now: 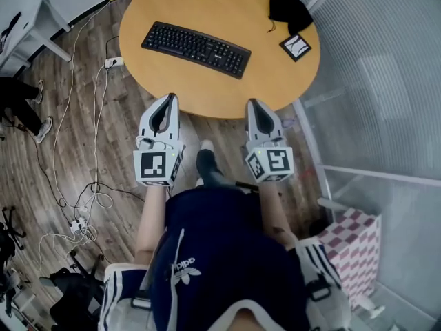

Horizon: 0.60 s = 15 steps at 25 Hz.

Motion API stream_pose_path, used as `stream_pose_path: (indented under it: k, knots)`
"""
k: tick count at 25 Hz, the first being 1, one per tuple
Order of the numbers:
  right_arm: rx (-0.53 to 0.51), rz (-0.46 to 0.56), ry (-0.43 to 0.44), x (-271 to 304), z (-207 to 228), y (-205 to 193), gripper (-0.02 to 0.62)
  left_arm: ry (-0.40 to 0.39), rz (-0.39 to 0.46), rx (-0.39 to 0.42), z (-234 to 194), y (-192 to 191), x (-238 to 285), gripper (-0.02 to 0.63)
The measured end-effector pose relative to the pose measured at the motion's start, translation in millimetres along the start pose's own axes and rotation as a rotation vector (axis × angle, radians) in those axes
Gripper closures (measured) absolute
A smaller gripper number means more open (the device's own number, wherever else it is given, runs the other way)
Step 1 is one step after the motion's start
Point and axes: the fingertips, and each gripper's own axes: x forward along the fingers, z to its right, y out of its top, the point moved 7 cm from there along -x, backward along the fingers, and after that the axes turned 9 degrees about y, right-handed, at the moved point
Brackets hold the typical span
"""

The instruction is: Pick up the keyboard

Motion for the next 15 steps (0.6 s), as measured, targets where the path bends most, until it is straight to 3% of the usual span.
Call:
stream_pose_path:
  k: [8,15]
  knots:
    - [0.034,-0.028,0.016,61.8,38.3,2.9,0.589,-0.007,-0.008,0.009,-8.4,11.4,74.0,0.603]
    - [0.029,-0.038,0.007,95.1,59.5,3.9,0.59,0.007,-0.004,0.009,-17.5,10.3,109.1,0.603]
